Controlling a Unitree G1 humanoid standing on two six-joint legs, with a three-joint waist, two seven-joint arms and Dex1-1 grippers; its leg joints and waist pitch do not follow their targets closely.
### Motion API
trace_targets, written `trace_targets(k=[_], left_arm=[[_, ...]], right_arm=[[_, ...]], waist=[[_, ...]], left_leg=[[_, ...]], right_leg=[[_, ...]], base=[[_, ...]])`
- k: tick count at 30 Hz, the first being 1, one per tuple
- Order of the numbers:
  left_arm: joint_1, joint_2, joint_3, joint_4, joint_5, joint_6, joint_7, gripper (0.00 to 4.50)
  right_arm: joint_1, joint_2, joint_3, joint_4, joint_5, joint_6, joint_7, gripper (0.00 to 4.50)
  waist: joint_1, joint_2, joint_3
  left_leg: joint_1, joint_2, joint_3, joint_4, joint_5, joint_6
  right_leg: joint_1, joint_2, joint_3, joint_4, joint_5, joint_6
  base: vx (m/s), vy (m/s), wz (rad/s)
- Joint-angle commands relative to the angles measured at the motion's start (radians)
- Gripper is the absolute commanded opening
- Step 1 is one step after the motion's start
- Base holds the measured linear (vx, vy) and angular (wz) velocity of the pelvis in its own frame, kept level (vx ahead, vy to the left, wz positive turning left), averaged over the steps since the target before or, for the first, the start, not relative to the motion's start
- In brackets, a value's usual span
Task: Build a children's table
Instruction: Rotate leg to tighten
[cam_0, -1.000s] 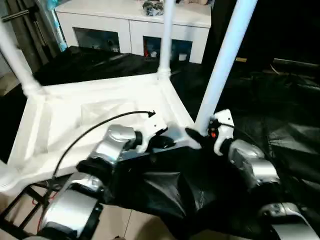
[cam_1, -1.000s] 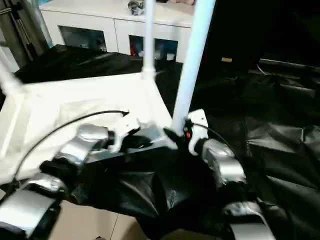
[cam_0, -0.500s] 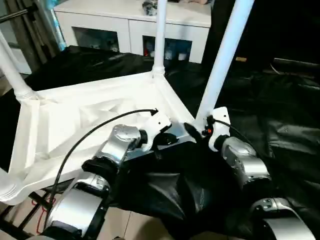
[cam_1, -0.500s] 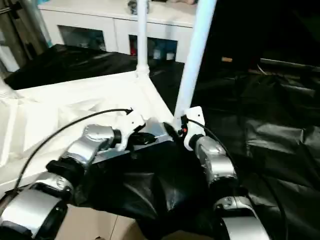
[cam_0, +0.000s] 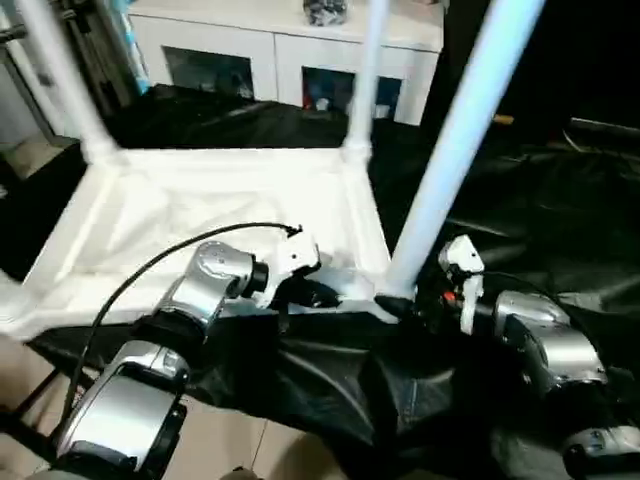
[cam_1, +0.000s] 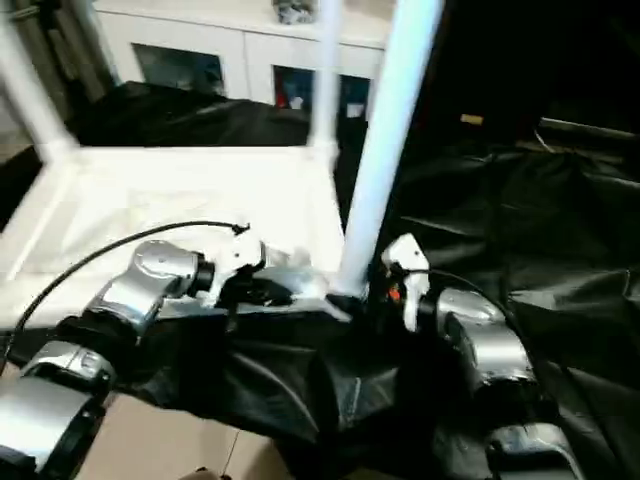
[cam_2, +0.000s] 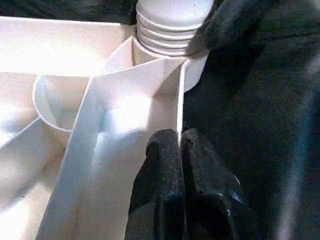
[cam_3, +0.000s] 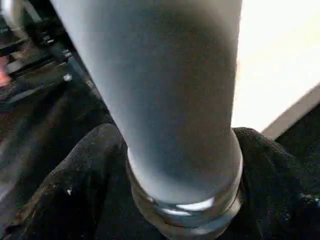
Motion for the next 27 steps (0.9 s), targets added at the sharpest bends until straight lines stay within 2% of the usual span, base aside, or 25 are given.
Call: trace_targets(k=[1, 7, 12, 14, 18, 19, 20, 22, 23, 25, 27], left_arm=[[-0.009, -0.016, -0.001, -0.028, -0.02, -0.008, 0.01, 0.0], [-0.004, -0.01, -0.006, -0.031, -0.023, -0.011, -0.003, 0.0], [-0.001, -0.022, 0.001, -0.032, -0.02, -0.008, 0.025, 0.0], [-0.003, -0.029, 0.002, -0.028, -0.017, -0.006, 0.04, 0.0], [-0.019, -0.072, 0.008, -0.006, -0.003, 0.011, 0.139, 0.0], [-0.024, -0.087, 0.009, 0.0, 0.001, 0.017, 0.169, 0.0], [-0.028, -0.096, 0.01, 0.003, 0.003, 0.022, 0.185, 0.0], [-0.037, -0.118, 0.013, 0.012, 0.006, 0.031, 0.224, 0.0], [-0.047, -0.141, 0.016, 0.02, 0.009, 0.042, 0.262, 0.0], [-0.061, -0.172, 0.02, 0.03, 0.013, 0.056, 0.316, 0.0], [-0.066, -0.194, 0.02, 0.03, 0.014, 0.066, 0.343, 0.0]], right_arm=[[0.024, 0.026, 0.119, -0.05, 0.032, 0.04, 0.12, 3.73], [0.024, 0.039, 0.12, -0.058, 0.024, 0.052, 0.113, 3.23], [0.03, 0.05, 0.119, -0.075, 0.023, 0.06, 0.096, 2.93], [0.032, 0.055, 0.118, -0.078, 0.021, 0.057, 0.083, 2.88], [0.003, 0.116, 0.073, 0.003, -0.019, -0.002, -0.082, 2.84], [-0.019, 0.141, 0.053, 0.049, -0.04, -0.018, -0.167, 2.84], [-0.032, 0.155, 0.042, 0.078, -0.054, -0.025, -0.22, 2.84], [-0.06, 0.178, 0.026, 0.137, -0.081, -0.03, -0.324, 2.82], [-0.085, 0.2, 0.01, 0.188, -0.097, -0.027, -0.411, 2.82], [-0.113, 0.234, -0.016, 0.238, -0.097, -0.021, -0.508, 2.82], [-0.132, 0.26, -0.037, 0.267, -0.093, -0.018, -0.569, 2.8]], waist=[[0.002, -0.004, -0.063], [0.001, -0.004, -0.065], [0.002, -0.004, -0.064], [0.001, -0.008, -0.064], [-0.001, -0.007, -0.061], [-0.009, -0.004, -0.058], [-0.016, -0.006, -0.055], [-0.025, -0.005, -0.053], [-0.033, -0.004, -0.053], [-0.043, -0.005, -0.054], [-0.046, -0.006, -0.055]], left_leg=[[0.01, 0.039, -0.005, -0.056, -0.208, 0.068], [0.007, 0.037, -0.004, -0.053, -0.183, 0.066], [0.008, 0.036, -0.004, -0.053, -0.191, 0.064], [0.008, 0.037, -0.004, -0.053, -0.187, 0.064], [0.009, 0.036, -0.005, -0.055, -0.207, 0.054], [0.013, 0.036, -0.006, -0.057, -0.236, 0.038], [0.016, 0.032, -0.01, -0.06, -0.269, 0.02], [0.017, 0.031, -0.015, -0.064, -0.29, 0.009], [0.02, 0.031, -0.014, -0.064, -0.304, 0.006], [0.021, 0.029, -0.014, -0.061, -0.32, 0.006], [0.02, 0.028, -0.013, -0.06, -0.313, 0.014]], right_leg=[[0.051, -0.083, 0.044, -0.067, -0.257, -0.205], [0.052, -0.081, 0.042, -0.062, -0.214, -0.214], [0.052, -0.082, 0.042, -0.064, -0.228, -0.213], [0.051, -0.081, 0.042, -0.064, -0.231, -0.21], [0.048, -0.083, 0.041, -0.068, -0.281, -0.198], [0.041, -0.087, 0.042, -0.073, -0.332, -0.191], [0.042, -0.088, 0.039, -0.081, -0.408, -0.174], [0.043, -0.087, 0.038, -0.088, -0.458, -0.151], [0.038, -0.085, 0.039, -0.089, -0.455, -0.153], [0.037, -0.084, 0.04, -0.089, -0.451, -0.16], [0.038, -0.084, 0.041, -0.09, -0.439, -0.162]], base=[[0.0, 0.0, 0.0], [0.0, 0.0, 0.0], [0.0, 0.0, 0.0], [0.0, 0.0, 0.0], [0.0, 0.0, 0.0], [0.0, 0.0, 0.0], [0.0, 0.0, 0.0], [0.0, 0.0, 0.0], [0.0, 0.0, 0.0], [0.0, 0.0, 0.0], [0.0, 0.0, 0.0]])
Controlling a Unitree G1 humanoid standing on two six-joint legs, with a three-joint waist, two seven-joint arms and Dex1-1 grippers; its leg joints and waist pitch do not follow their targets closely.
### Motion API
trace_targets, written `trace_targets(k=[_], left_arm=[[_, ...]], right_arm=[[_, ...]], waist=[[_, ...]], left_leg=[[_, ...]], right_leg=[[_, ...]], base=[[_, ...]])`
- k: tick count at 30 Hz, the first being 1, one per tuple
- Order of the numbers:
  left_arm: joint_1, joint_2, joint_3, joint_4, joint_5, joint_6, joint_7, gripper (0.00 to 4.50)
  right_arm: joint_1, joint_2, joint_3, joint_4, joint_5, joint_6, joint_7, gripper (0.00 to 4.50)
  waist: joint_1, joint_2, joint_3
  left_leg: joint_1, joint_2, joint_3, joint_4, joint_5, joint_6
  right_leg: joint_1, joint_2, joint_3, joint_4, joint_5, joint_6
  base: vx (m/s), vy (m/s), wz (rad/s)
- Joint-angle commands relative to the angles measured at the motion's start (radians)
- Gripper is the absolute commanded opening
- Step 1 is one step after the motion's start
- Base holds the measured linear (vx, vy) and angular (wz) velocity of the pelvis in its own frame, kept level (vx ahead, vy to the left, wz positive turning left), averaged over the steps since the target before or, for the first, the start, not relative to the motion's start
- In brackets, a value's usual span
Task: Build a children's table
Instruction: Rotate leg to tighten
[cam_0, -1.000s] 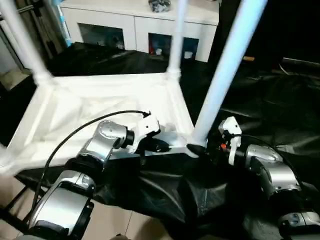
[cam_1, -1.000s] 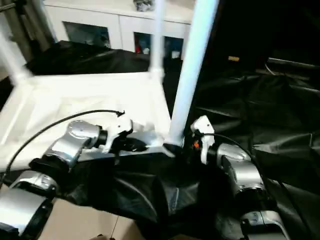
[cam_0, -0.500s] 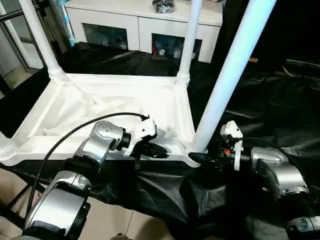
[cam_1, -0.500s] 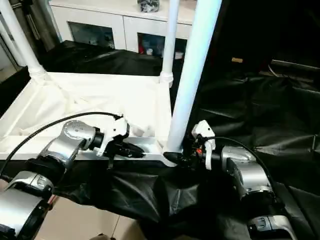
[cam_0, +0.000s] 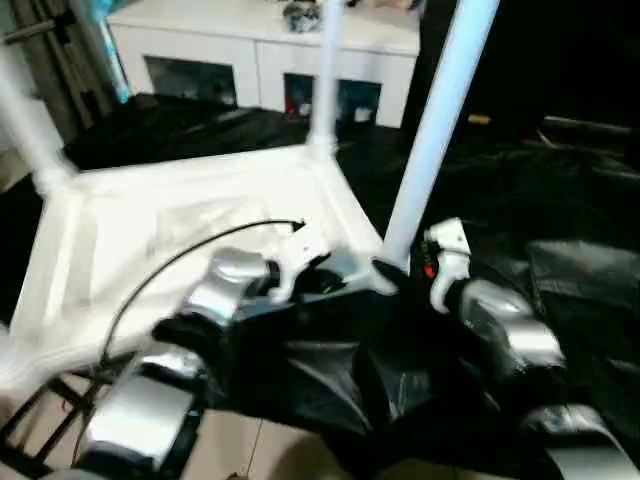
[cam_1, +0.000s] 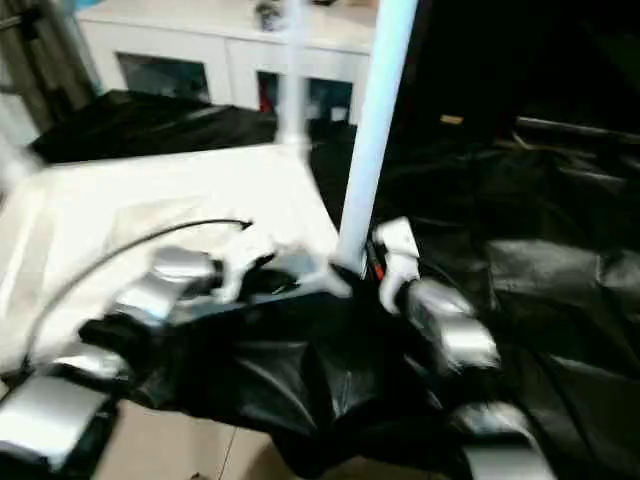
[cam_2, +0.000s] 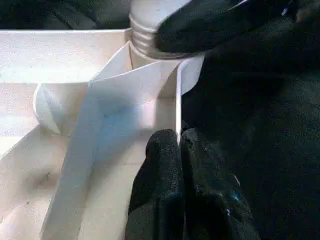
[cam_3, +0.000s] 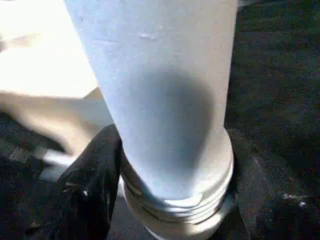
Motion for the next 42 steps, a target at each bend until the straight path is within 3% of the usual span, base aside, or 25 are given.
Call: trace_targets(k=[1, 2, 5, 7, 11, 13, 15, 19, 22, 25, 28, 32, 33, 37, 42], left_arm=[[-0.049, -0.095, -0.023, -0.028, -0.016, -0.001, 0.021, 0.0], [-0.047, -0.105, -0.023, -0.035, -0.015, 0.003, 0.029, 0.0], [-0.04, -0.123, -0.026, -0.051, -0.015, 0.004, 0.031, 0.0], [-0.034, -0.122, -0.029, -0.058, -0.017, 0.001, 0.024, 0.0], [-0.024, -0.113, -0.034, -0.067, -0.022, -0.008, 0.006, 0.0], [-0.009, -0.087, -0.039, -0.088, -0.034, -0.017, -0.051, 0.0], [0.008, -0.066, -0.044, -0.109, -0.045, -0.024, -0.108, 0.0], [0.021, -0.044, -0.051, -0.125, -0.053, -0.03, -0.153, 0.0], [0.042, 0.012, -0.065, -0.156, -0.072, -0.041, -0.27, 0.0], [0.044, 0.025, -0.068, -0.159, -0.074, -0.043, -0.292, 0.0], [0.045, 0.044, -0.066, -0.16, -0.067, -0.047, -0.312, 0.0], [0.036, 0.099, -0.06, -0.143, -0.057, -0.069, -0.363, 0.0], [0.036, 0.099, -0.06, -0.143, -0.057, -0.069, -0.363, 0.0], [0.041, 0.117, -0.064, -0.153, -0.061, -0.066, -0.388, 0.0], [0.048, 0.121, -0.069, -0.161, -0.067, -0.063, -0.406, 0.0]], right_arm=[[-0.011, 0.083, 0.043, 0.085, -0.027, 0.032, -0.073, 2.8], [-0.023, 0.098, 0.03, 0.108, -0.03, 0.024, -0.106, 2.8], [-0.047, 0.123, 0.022, 0.151, -0.034, -0.025, -0.146, 2.8], [-0.054, 0.127, 0.017, 0.161, -0.026, -0.047, -0.134, 3.5], [-0.061, 0.125, -0.001, 0.165, -0.006, -0.06, -0.105, 3.72], [-0.053, 0.086, 0.032, 0.149, -0.035, -0.101, -0.045, 3.93], [-0.036, 0.058, 0.047, 0.115, -0.028, -0.12, 0.024, 3.98], [-0.019, 0.029, 0.057, 0.078, -0.01, -0.124, 0.104, 3.98], [0.037, -0.063, 0.118, -0.037, 0.007, -0.105, 0.314, 3.98], [0.048, -0.08, 0.129, -0.062, 0.016, -0.09, 0.355, 3.98], [0.062, -0.104, 0.143, -0.091, 0.02, -0.077, 0.418, 3.98], [0.101, -0.157, 0.185, -0.177, 0.046, -0.027, 0.557, 3.98], [0.101, -0.157, 0.185, -0.177, 0.046, -0.027, 0.557, 3.72], [0.122, -0.174, 0.217, -0.218, 0.056, 0.009, 0.599, 3.63], [0.127, -0.179, 0.226, -0.226, 0.045, 0.021, 0.617, 3.19]], waist=[[-0.001, -0.005, -0.056], [-0.001, 0.0, -0.056], [-0.002, -0.001, -0.061], [-0.003, -0.001, -0.061], [-0.002, -0.002, -0.061], [0.0, -0.004, -0.063], [0.006, 0.0, -0.066], [0.018, -0.002, -0.068], [0.027, -0.002, -0.07], [0.032, -0.001, -0.067], [0.041, -0.001, -0.063], [0.046, -0.003, -0.064], [0.047, -0.002, -0.065], [0.05, -0.001, -0.065], [0.053, -0.003, -0.066]], left_leg=[[0.011, 0.028, -0.013, -0.065, -0.302, 0.02], [0.01, 0.028, -0.012, -0.065, -0.293, 0.023], [0.005, 0.029, -0.01, -0.064, -0.256, 0.03], [0.005, 0.029, -0.008, -0.063, -0.245, 0.038], [0.004, 0.029, -0.008, -0.063, -0.238, 0.051], [0.002, 0.029, -0.007, -0.062, -0.229, 0.054], [0.0, 0.033, -0.006, -0.059, -0.186, 0.071], [-0.004, 0.034, -0.005, -0.056, -0.156, 0.092], [-0.004, 0.037, -0.002, -0.052, -0.15, 0.109], [-0.007, 0.038, -0.001, -0.053, -0.161, 0.11], [-0.001, 0.039, -0.002, -0.056, -0.207, 0.073], [-0.002, 0.038, -0.003, -0.056, -0.199, 0.074], [-0.003, 0.04, -0.003, -0.056, -0.192, 0.077], [-0.003, 0.04, -0.004, -0.056, -0.183, 0.072], [-0.004, 0.038, -0.003, -0.055, -0.183, 0.063]], right_leg=[[0.032, -0.082, 0.042, -0.087, -0.42, -0.17], [0.032, -0.083, 0.042, -0.086, -0.407, -0.174], [0.037, -0.081, 0.044, -0.077, -0.319, -0.195], [0.038, -0.08, 0.044, -0.074, -0.274, -0.209], [0.042, -0.081, 0.044, -0.073, -0.274, -0.214], [0.045, -0.081, 0.044, -0.071, -0.263, -0.215], [0.046, -0.081, 0.046, -0.062, -0.184, -0.238], [0.051, -0.079, 0.044, -0.052, -0.115, -0.25], [0.05, -0.076, 0.042, -0.049, -0.089, -0.257], [0.047, -0.078, 0.042, -0.05, -0.111, -0.254], [0.041, -0.079, 0.042, -0.062, -0.227, -0.227], [0.042, -0.078, 0.043, -0.06, -0.224, -0.211], [0.042, -0.079, 0.043, -0.057, -0.21, -0.215], [0.041, -0.079, 0.042, -0.056, -0.197, -0.221], [0.042, -0.08, 0.043, -0.056, -0.209, -0.217]], base=[[0.0, 0.0, 0.0], [0.0, 0.0, 0.0], [0.0, 0.0, 0.0], [0.0, 0.0, 0.0], [0.0, 0.0, 0.0], [0.0, 0.0, 0.0], [0.0, 0.0, 0.0], [0.0, 0.0, 0.0], [0.0, 0.0, 0.0], [0.0, 0.0, 0.0], [0.0, 0.0, 0.0], [0.0, 0.0, 0.0], [0.0, 0.0, 0.0], [0.0, 0.0, 0.0], [0.0, 0.0, 0.0]])
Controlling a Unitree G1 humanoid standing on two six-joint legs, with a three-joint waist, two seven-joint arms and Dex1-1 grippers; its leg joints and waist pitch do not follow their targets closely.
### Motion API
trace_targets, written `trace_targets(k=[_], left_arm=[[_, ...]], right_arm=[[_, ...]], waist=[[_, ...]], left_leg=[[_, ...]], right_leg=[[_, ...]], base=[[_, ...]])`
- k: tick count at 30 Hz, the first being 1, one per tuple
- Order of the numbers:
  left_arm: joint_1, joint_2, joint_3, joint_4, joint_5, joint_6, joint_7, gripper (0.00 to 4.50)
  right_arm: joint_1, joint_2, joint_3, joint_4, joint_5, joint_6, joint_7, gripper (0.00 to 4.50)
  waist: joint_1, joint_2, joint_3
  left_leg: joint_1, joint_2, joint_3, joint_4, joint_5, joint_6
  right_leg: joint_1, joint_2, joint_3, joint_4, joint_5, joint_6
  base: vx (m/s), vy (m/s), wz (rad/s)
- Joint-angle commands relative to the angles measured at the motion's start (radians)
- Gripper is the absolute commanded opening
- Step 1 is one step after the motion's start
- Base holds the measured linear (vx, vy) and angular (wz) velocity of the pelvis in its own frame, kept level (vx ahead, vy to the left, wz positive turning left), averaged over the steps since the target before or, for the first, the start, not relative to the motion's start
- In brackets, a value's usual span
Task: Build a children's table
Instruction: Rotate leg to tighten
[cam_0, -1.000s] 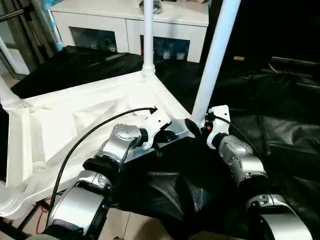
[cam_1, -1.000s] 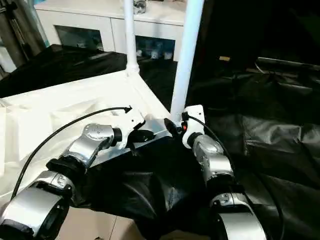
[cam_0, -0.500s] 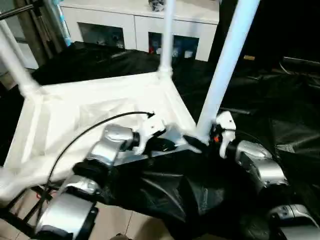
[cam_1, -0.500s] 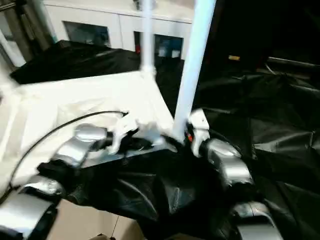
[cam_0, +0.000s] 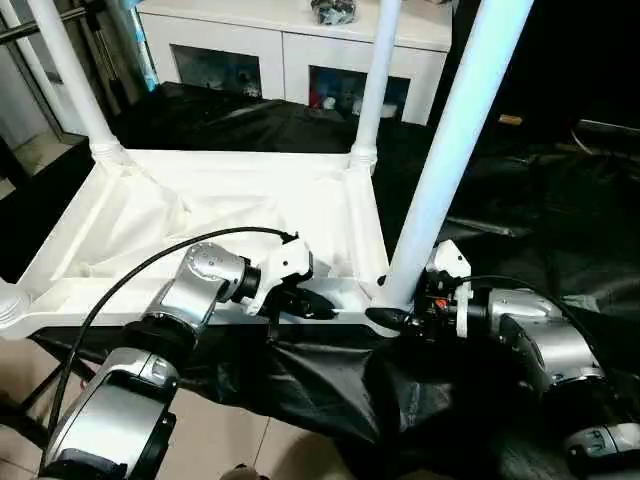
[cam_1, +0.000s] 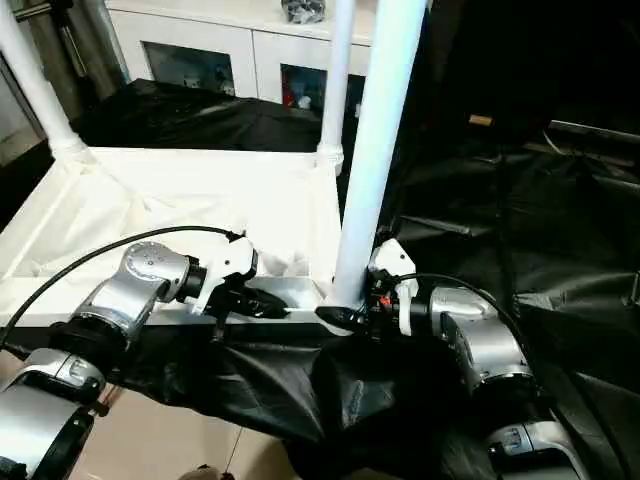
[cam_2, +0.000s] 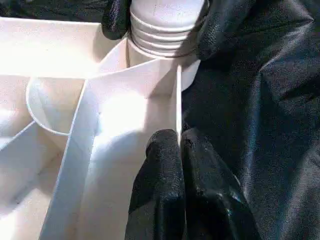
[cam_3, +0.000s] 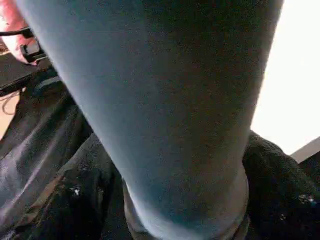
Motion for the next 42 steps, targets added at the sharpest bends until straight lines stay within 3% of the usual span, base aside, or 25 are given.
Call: trace_targets(k=[1, 9, 10, 11, 13, 14, 15, 18, 19, 23, 24, 26, 28, 30, 36, 42], left_arm=[[-0.004, -0.025, -0.016, -0.036, -0.02, -0.007, 0.005, 0.0], [-0.012, -0.048, -0.002, -0.017, -0.015, -0.005, 0.056, 0.0], [-0.025, -0.077, 0.008, 0.003, -0.004, 0.012, 0.137, 0.0], [-0.025, -0.077, 0.008, 0.003, -0.004, 0.012, 0.137, 0.0], [-0.041, -0.108, 0.016, 0.027, 0.013, 0.034, 0.226, 0.0], [-0.045, -0.117, 0.017, 0.034, 0.018, 0.039, 0.251, 0.0], [-0.045, -0.117, 0.017, 0.034, 0.018, 0.039, 0.251, 0.0], [-0.072, -0.164, 0.026, 0.067, 0.036, 0.078, 0.369, 0.0], [-0.086, -0.192, 0.033, 0.081, 0.041, 0.098, 0.432, 0.0], [-0.097, -0.227, 0.038, 0.09, 0.038, 0.106, 0.473, 0.0], [-0.098, -0.236, 0.037, 0.092, 0.037, 0.102, 0.476, 0.0], [-0.097, -0.244, 0.035, 0.092, 0.037, 0.096, 0.472, 0.0], [-0.085, -0.232, 0.026, 0.079, 0.036, 0.09, 0.43, 0.0], [-0.081, -0.224, 0.023, 0.075, 0.033, 0.089, 0.413, 0.0], [-0.067, -0.187, 0.012, 0.063, 0.03, 0.07, 0.346, 0.0], [-0.05, -0.12, 0.002, 0.039, 0.016, 0.027, 0.212, 0.0]], right_arm=[[0.019, 0.02, 0.06, -0.028, 0.0, 0.021, 0.059, 3.09], [0.024, 0.034, 0.051, -0.033, 0.008, 0.044, 0.027, 2.73], [0.004, 0.082, 0.02, 0.03, -0.017, 0.026, -0.111, 2.73], [0.004, 0.082, 0.02, 0.03, -0.017, 0.026, -0.111, 2.72], [-0.031, 0.135, -0.012, 0.117, -0.059, 0.01, -0.286, 2.72], [-0.041, 0.149, -0.019, 0.14, -0.07, 0.009, -0.333, 2.72], [-0.041, 0.149, -0.019, 0.14, -0.07, 0.009, -0.333, 2.72], [-0.082, 0.216, -0.055, 0.232, -0.088, 0.022, -0.521, 2.72], [-0.101, 0.254, -0.074, 0.269, -0.089, 0.03, -0.61, 2.72], [-0.116, 0.294, -0.073, 0.302, -0.106, 0.009, -0.686, 2.72], [-0.119, 0.308, -0.072, 0.312, -0.113, -0.014, -0.685, 2.72], [-0.125, 0.322, -0.071, 0.327, -0.116, -0.049, -0.677, 3.4], [-0.128, 0.317, -0.071, 0.324, -0.105, -0.058, -0.643, 3.4], [-0.129, 0.305, -0.064, 0.32, -0.111, -0.072, -0.627, 3.76], [-0.122, 0.253, -0.053, 0.284, -0.1, -0.112, -0.502, 3.89], [-0.066, 0.145, -0.014, 0.147, -0.043, -0.082, -0.2, 3.89]], waist=[[-0.001, -0.005, -0.068], [0.0, -0.006, -0.068], [0.0, -0.007, -0.066], [-0.003, -0.006, -0.065], [-0.01, -0.008, -0.062], [-0.02, -0.005, -0.058], [-0.024, -0.007, -0.058], [-0.031, -0.005, -0.056], [-0.041, -0.006, -0.053], [-0.05, -0.005, -0.05], [-0.05, -0.005, -0.051], [-0.05, -0.006, -0.055], [-0.051, -0.002, -0.056], [-0.051, -0.002, -0.057], [-0.049, -0.004, -0.059], [-0.032, -0.006, -0.068]], left_leg=[[0.011, 0.035, -0.004, -0.054, -0.176, 0.063], [0.013, 0.035, -0.003, -0.053, -0.172, 0.066], [0.013, 0.035, -0.003, -0.054, -0.175, 0.062], [0.013, 0.034, -0.002, -0.054, -0.183, 0.057], [0.015, 0.032, -0.007, -0.058, -0.217, 0.032], [0.019, 0.031, -0.009, -0.06, -0.25, 0.014], [0.02, 0.03, -0.012, -0.06, -0.275, 0.008], [0.021, 0.029, -0.01, -0.061, -0.284, 0.011], [0.026, 0.025, -0.013, -0.062, -0.32, -0.002], [0.033, 0.022, -0.015, -0.06, -0.353, 0.007], [0.034, 0.023, -0.015, -0.06, -0.354, 0.009], [0.028, 0.025, -0.016, -0.064, -0.334, 0.016], [0.025, 0.028, -0.015, -0.067, -0.323, 0.02], [0.025, 0.029, -0.014, -0.068, -0.318, 0.022], [0.021, 0.028, -0.011, -0.065, -0.295, 0.039], [0.013, 0.033, -0.003, -0.056, -0.172, 0.094]], right_leg=[[0.055, -0.081, 0.044, -0.061, -0.208, -0.21], [0.054, -0.081, 0.043, -0.06, -0.204, -0.211], [0.051, -0.081, 0.043, -0.062, -0.216, -0.207], [0.049, -0.081, 0.044, -0.063, -0.23, -0.206], [0.048, -0.084, 0.042, -0.071, -0.305, -0.191], [0.042, -0.084, 0.042, -0.077, -0.363, -0.181], [0.045, -0.085, 0.041, -0.082, -0.412, -0.163], [0.041, -0.083, 0.045, -0.085, -0.411, -0.155], [0.039, -0.083, 0.041, -0.091, -0.467, -0.147], [0.033, -0.084, 0.038, -0.105, -0.543, -0.121], [0.034, -0.084, 0.038, -0.107, -0.541, -0.119], [0.04, -0.083, 0.04, -0.1, -0.495, -0.123], [0.042, -0.081, 0.043, -0.093, -0.425, -0.148], [0.044, -0.081, 0.044, -0.089, -0.384, -0.166], [0.052, -0.082, 0.046, -0.084, -0.332, -0.188], [0.066, -0.078, 0.045, -0.06, -0.138, -0.236]], base=[[0.0, 0.0, 0.0], [0.0, 0.0, 0.0], [0.0, 0.0, 0.0], [0.0, 0.0, 0.0], [0.0, 0.0, 0.0], [0.0, 0.0, 0.0], [0.0, 0.0, 0.0], [0.0, 0.0, 0.0], [0.0, 0.0, 0.0], [0.0, 0.0, 0.0], [0.0, 0.0, 0.0], [0.0, 0.0, 0.0], [0.0, 0.0, 0.0], [0.0, 0.0, 0.0], [0.0, 0.0, 0.0], [0.0, 0.0, 0.0]])
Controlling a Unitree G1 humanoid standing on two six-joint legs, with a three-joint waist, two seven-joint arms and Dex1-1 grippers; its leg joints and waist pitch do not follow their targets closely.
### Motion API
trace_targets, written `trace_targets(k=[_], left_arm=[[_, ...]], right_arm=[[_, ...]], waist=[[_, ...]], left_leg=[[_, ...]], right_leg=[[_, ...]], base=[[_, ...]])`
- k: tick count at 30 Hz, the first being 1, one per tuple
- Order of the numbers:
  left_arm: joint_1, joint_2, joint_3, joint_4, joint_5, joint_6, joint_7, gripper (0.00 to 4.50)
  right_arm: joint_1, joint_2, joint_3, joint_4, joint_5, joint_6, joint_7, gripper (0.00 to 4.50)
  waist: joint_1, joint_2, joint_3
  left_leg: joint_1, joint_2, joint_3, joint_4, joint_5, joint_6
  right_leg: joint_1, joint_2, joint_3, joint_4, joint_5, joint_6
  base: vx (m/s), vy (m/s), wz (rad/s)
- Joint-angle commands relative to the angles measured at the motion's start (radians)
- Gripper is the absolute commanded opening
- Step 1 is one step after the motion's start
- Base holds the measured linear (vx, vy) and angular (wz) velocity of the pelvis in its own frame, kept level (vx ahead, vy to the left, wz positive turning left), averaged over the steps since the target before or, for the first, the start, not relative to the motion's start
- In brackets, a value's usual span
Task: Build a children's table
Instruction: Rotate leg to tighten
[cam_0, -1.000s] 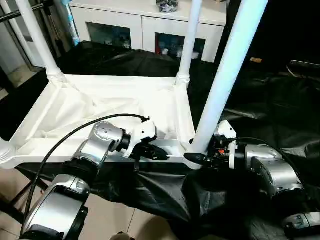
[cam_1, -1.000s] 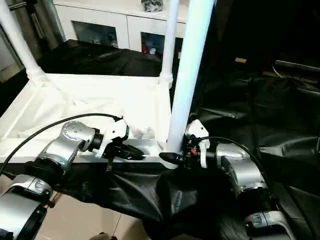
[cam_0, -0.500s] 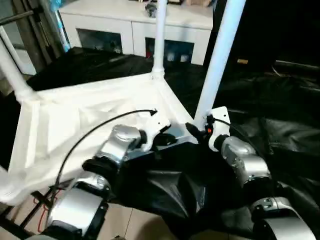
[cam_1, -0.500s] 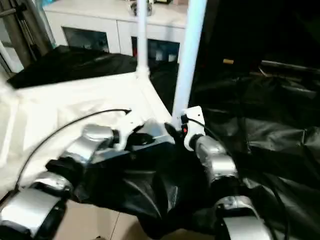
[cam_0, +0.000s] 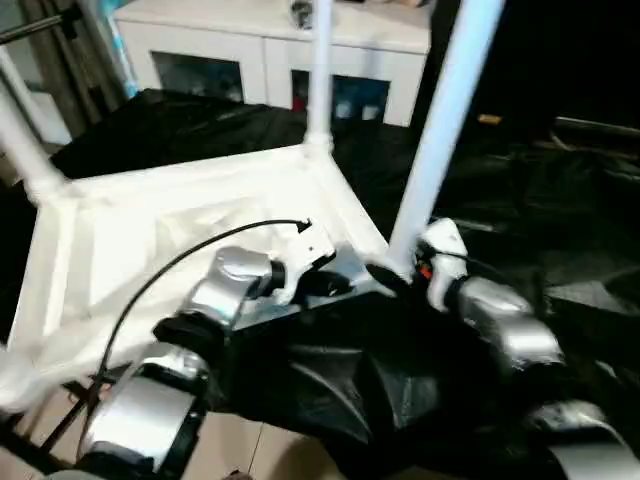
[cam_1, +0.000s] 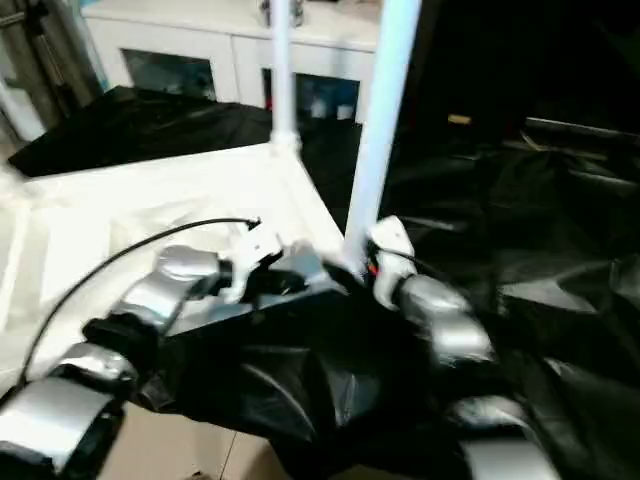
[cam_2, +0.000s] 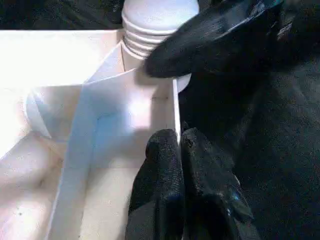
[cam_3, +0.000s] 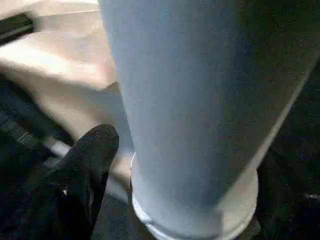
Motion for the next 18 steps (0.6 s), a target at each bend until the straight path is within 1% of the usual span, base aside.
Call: trace_targets(k=[1, 2, 5, 6, 8, 10, 11, 13, 15, 16, 18], left_arm=[[-0.006, -0.023, -0.032, -0.038, -0.014, -0.036, -0.038, 0.0], [-0.001, -0.012, -0.034, -0.047, -0.022, -0.043, -0.071, 0.0], [0.009, 0.01, -0.037, -0.063, -0.035, -0.052, -0.137, 0.0], [0.011, 0.017, -0.038, -0.067, -0.036, -0.053, -0.151, 0.0], [0.016, 0.029, -0.041, -0.073, -0.038, -0.055, -0.173, 0.0], [0.017, 0.037, -0.042, -0.075, -0.04, -0.058, -0.188, 0.0], [0.018, 0.046, -0.044, -0.075, -0.042, -0.059, -0.203, 0.0], [0.019, 0.051, -0.044, -0.075, -0.042, -0.06, -0.212, 0.0], [0.022, 0.057, -0.044, -0.077, -0.043, -0.061, -0.223, 0.0], [0.025, 0.059, -0.045, -0.081, -0.044, -0.061, -0.228, 0.0], [0.029, 0.059, -0.044, -0.088, -0.046, -0.058, -0.23, 0.0]], right_arm=[[0.019, 0.023, 0.084, -0.044, 0.026, 0.028, 0.118, 3.89], [0.031, 0.002, 0.097, -0.07, 0.036, 0.045, 0.165, 3.89], [0.051, -0.034, 0.117, -0.111, 0.051, 0.077, 0.253, 3.89], [0.057, -0.044, 0.125, -0.123, 0.056, 0.091, 0.275, 3.89], [0.069, -0.062, 0.139, -0.148, 0.06, 0.112, 0.314, 3.58], [0.078, -0.072, 0.146, -0.168, 0.062, 0.128, 0.34, 3.55], [0.084, -0.08, 0.153, -0.18, 0.06, 0.136, 0.355, 3.45], [0.087, -0.084, 0.156, -0.186, 0.057, 0.139, 0.363, 3.2], [0.091, -0.09, 0.162, -0.197, 0.058, 0.151, 0.373, 3.12], [0.095, -0.093, 0.164, -0.207, 0.062, 0.16, 0.379, 2.96], [0.099, -0.091, 0.162, -0.216, 0.065, 0.17, 0.376, 2.87]], waist=[[0.006, -0.003, -0.068], [0.01, -0.005, -0.068], [0.02, -0.005, -0.065], [0.021, -0.004, -0.065], [0.024, -0.005, -0.061], [0.026, -0.004, -0.06], [0.029, -0.005, -0.061], [0.027, -0.005, -0.061], [0.027, -0.006, -0.061], [0.028, -0.007, -0.062], [0.028, -0.007, -0.063]], left_leg=[[0.0, 0.034, -0.003, -0.048, -0.161, 0.098], [0.002, 0.035, -0.002, -0.048, -0.159, 0.097], [0.003, 0.037, -0.001, -0.049, -0.177, 0.094], [0.004, 0.037, -0.002, -0.05, -0.182, 0.091], [0.007, 0.037, -0.002, -0.053, -0.209, 0.075], [0.009, 0.038, -0.001, -0.054, -0.221, 0.065], [0.01, 0.038, -0.002, -0.055, -0.217, 0.062], [0.008, 0.038, -0.003, -0.056, -0.216, 0.059], [0.007, 0.037, -0.003, -0.055, -0.214, 0.056], [0.007, 0.038, -0.003, -0.055, -0.204, 0.056], [0.006, 0.038, -0.003, -0.054, -0.193, 0.059]], right_leg=[[0.052, -0.08, 0.044, -0.052, -0.119, -0.248], [0.051, -0.08, 0.043, -0.053, -0.125, -0.251], [0.05, -0.081, 0.044, -0.056, -0.162, -0.244], [0.049, -0.081, 0.043, -0.056, -0.173, -0.243], [0.045, -0.081, 0.044, -0.063, -0.23, -0.227], [0.043, -0.083, 0.046, -0.067, -0.263, -0.218], [0.044, -0.083, 0.045, -0.067, -0.266, -0.211], [0.044, -0.082, 0.045, -0.066, -0.264, -0.208], [0.044, -0.083, 0.045, -0.066, -0.265, -0.206], [0.044, -0.083, 0.045, -0.064, -0.253, -0.208], [0.045, -0.084, 0.045, -0.062, -0.237, -0.211]], base=[[0.0, 0.0, 0.0], [0.0, 0.0, 0.0], [0.0, 0.0, 0.0], [0.0, 0.0, 0.0], [0.0, 0.0, 0.0], [0.0, 0.0, 0.0], [0.0, 0.0, 0.0], [0.0, 0.0, 0.0], [0.0, 0.0, 0.0], [0.0, 0.0, 0.0], [0.0, 0.0, 0.0]])
